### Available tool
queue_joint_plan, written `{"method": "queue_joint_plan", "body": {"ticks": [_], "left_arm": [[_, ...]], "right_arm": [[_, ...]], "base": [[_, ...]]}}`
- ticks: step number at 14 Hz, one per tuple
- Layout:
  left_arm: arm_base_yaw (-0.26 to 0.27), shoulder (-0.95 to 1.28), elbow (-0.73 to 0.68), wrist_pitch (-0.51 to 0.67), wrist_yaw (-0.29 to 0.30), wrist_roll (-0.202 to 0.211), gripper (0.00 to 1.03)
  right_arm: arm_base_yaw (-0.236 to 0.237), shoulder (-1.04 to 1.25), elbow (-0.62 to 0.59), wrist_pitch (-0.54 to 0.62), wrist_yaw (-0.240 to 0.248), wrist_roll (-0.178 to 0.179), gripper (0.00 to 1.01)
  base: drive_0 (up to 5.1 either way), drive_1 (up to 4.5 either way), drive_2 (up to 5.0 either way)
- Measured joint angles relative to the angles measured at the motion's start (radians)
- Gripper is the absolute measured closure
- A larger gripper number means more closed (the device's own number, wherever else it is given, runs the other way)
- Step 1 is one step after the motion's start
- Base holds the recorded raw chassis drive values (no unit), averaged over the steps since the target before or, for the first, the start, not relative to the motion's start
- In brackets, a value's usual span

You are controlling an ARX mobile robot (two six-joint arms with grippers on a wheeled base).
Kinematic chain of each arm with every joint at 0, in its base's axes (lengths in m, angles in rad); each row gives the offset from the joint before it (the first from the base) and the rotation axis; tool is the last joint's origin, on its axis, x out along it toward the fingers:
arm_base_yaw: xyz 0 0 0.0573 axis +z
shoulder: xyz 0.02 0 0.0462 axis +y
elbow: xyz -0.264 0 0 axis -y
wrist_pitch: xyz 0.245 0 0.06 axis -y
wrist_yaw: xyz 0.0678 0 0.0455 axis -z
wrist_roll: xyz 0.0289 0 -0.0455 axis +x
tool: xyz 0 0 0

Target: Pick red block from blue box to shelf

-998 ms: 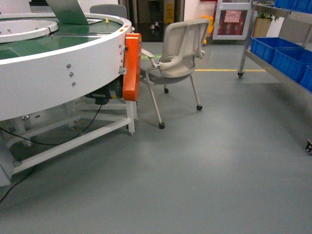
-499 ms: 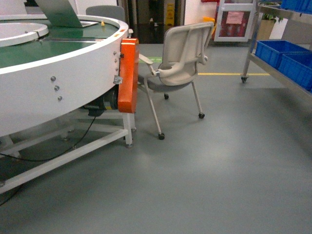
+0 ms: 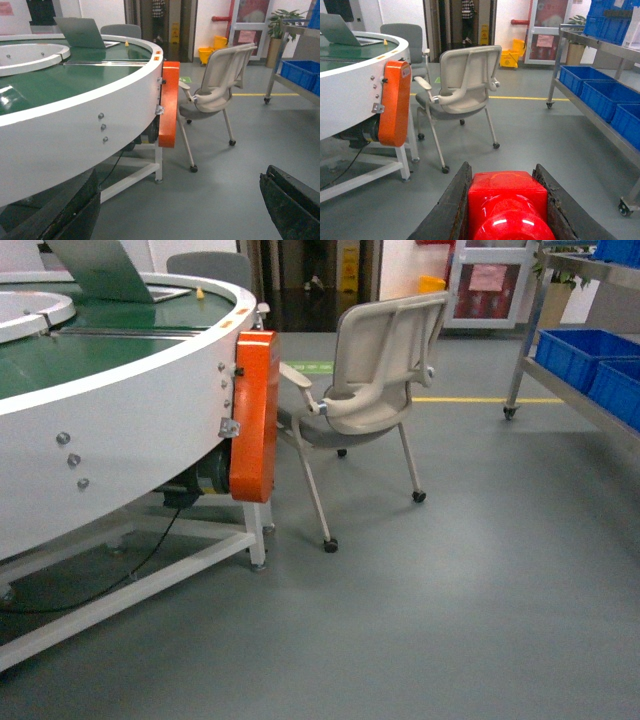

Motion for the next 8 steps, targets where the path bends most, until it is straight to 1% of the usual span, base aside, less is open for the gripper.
{"method": "queue_joint_plan", "body": {"ticks": [8], "left_arm": [[0.001,0.000,0.000,0.003,0.000,0.000,0.05]], "right_arm": [[0.000,0.000,0.000,0.003,0.000,0.000,0.73]], "base": [[0.0,4.34,-4.3]]}}
